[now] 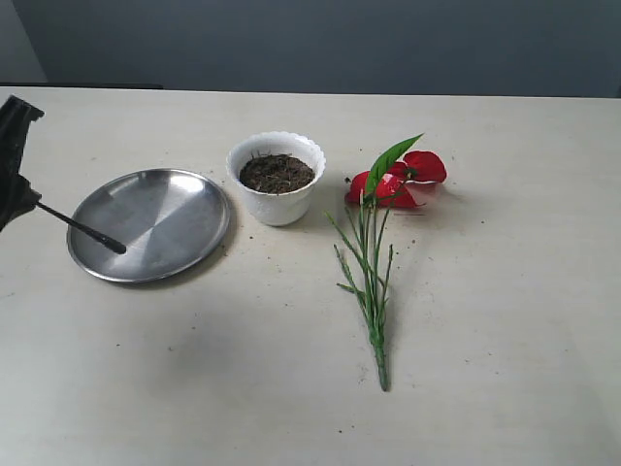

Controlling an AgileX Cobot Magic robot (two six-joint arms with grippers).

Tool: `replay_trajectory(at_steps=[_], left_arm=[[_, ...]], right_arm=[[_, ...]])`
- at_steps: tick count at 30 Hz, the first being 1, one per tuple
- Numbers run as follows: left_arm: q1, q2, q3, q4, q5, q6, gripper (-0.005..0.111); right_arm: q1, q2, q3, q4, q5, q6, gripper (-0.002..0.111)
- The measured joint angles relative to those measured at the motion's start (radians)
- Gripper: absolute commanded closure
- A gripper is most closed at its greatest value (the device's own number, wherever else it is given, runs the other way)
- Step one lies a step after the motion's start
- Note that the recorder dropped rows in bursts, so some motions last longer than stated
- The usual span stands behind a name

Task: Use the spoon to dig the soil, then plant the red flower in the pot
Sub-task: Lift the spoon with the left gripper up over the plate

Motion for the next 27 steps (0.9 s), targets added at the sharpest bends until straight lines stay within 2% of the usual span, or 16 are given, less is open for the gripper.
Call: replay_trajectory(at_steps=[6,15,27], left_arm=[[0.017,-0.029,0.0,0.034,-0.08,-0.007,0.106],[0.017,-0.029,0.0,0.035,-0.13,-0.046,0.106],[0.017,-0.029,0.0,0.049,-0.136,-0.059,0.106]], right_arm=[[0.0,0.0,0.0,0.0,0.0,0.0,0.109],[0.0,0.0,0.0,0.0,0.0,0.0,0.109],[0.0,0.0,0.0,0.0,0.0,0.0,0.109]])
